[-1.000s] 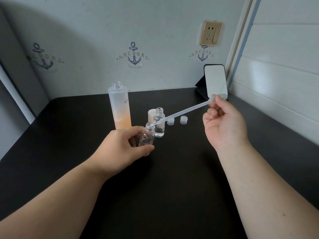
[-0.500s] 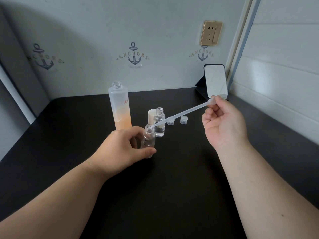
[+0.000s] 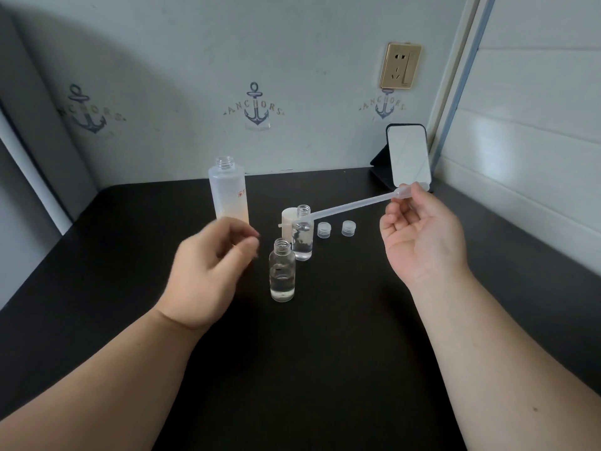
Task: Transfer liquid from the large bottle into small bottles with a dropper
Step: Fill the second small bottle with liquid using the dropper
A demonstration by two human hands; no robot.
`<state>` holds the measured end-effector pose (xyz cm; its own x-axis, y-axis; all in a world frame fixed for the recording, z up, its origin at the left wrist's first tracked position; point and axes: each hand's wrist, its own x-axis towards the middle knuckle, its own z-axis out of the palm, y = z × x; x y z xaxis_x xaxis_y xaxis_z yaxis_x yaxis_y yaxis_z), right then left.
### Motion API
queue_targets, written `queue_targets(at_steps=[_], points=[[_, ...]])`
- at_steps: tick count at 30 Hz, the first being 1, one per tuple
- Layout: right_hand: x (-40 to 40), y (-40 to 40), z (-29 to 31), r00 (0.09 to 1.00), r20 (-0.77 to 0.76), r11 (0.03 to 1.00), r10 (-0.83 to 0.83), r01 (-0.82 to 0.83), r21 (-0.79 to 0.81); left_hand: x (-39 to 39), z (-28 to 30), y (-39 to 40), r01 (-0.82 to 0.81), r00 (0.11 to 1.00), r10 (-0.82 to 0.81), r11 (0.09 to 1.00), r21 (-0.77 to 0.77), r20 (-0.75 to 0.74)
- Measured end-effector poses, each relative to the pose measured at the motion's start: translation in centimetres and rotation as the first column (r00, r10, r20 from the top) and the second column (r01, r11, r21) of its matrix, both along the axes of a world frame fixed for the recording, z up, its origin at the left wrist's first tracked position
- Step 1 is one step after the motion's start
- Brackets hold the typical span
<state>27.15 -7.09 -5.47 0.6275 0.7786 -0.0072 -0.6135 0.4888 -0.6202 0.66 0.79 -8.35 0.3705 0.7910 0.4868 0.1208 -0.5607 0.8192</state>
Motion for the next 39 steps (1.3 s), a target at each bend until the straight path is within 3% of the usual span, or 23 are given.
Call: queue_targets(at_steps=[3, 5, 9, 14, 22, 32, 39], points=[[-0.2, 0.0, -0.1, 1.0, 0.02, 1.0, 0.024, -0.025, 0.017, -0.1, 0.1, 0.7, -0.288, 0.954, 0.288, 0.958, -0.012, 0.086], [-0.2, 0.0, -0.1, 0.999, 0.026, 0.999, 0.036, -0.037, 0.023, -0.1, -0.1, 1.5, -0.365, 0.924, 0.372, 0.927, -0.088, 0.086], [-0.2, 0.0, -0.2, 0.998, 0.033, 0.999, 0.047, -0.048, 0.019, 0.5, -0.8, 3.1, -0.304, 0.953, 0.3, 0.934, -0.186, -0.05], [-0.3, 0.2, -0.3, 0.997, 0.042, 0.998, 0.061, -0.062, 0.016, 0.8, -1.5, 3.7, -0.311, 0.935, 0.282, 0.943, -0.12, -0.214], [-0.4, 0.1, 0.0, 1.0, 0.002, 0.996, 0.03, -0.03, 0.082, 0.5, -0.9, 2.9, -0.265, 0.956, 0.251, 0.961, -0.077, -0.15], [-0.3, -0.1, 0.0, 0.999, 0.045, 0.998, -0.027, 0.024, 0.059, 0.5, -0.7, 2.6, -0.27, 0.946, 0.268, 0.963, 0.019, -0.182], [0.1, -0.2, 0.1, 0.993, 0.088, 0.997, -0.077, 0.075, 0.026, 0.3, -0.6, 2.6, -0.328, 0.893, 0.366, 0.928, 0.177, -0.262]])
